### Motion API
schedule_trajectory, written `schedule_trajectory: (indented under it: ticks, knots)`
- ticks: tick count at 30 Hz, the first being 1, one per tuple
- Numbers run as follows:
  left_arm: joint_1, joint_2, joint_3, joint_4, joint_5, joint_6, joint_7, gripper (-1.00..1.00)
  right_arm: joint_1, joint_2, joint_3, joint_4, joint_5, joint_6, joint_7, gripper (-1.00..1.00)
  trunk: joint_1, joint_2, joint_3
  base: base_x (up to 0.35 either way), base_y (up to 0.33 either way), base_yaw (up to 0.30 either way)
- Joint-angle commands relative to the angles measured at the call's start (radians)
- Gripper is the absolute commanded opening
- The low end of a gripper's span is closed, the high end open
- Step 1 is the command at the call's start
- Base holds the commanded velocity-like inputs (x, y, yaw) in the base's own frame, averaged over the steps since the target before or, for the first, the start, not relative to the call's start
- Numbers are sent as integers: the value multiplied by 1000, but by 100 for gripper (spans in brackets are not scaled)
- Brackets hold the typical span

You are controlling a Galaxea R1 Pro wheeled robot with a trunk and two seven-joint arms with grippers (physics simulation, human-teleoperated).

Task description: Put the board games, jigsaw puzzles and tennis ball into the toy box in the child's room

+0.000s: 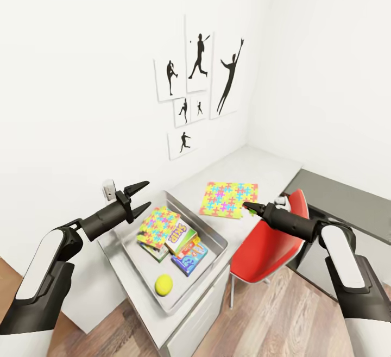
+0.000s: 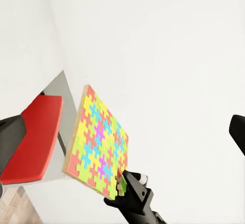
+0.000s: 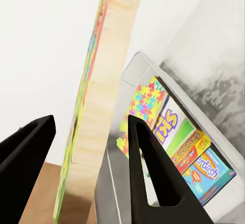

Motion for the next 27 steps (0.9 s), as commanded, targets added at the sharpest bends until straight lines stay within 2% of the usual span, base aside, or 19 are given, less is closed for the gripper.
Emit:
schedule_trajectory:
  ticks: [1, 9, 18, 27]
  knots:
    - [-1, 0, 1, -1, 11, 3, 10, 100, -1, 3, -1, 1, 11, 4, 10, -100, 1, -2, -2, 0, 253, -260]
    - [-1, 0, 2, -1, 11, 4, 10, 100, 0, 20, -2, 16, 7, 4, -29, -100, 1, -2, -2, 0, 296, -132]
    - [-2, 0, 2, -1, 12, 4, 9, 100, 2, 80, -2, 26, 3, 4, -111, -100, 1, -2, -2, 0, 317, -31]
    - [-2, 0, 2, -3, 12, 4, 9, 100, 2, 96, -2, 28, 5, 4, -129, -100, 1, -2, -1, 0, 148, -33]
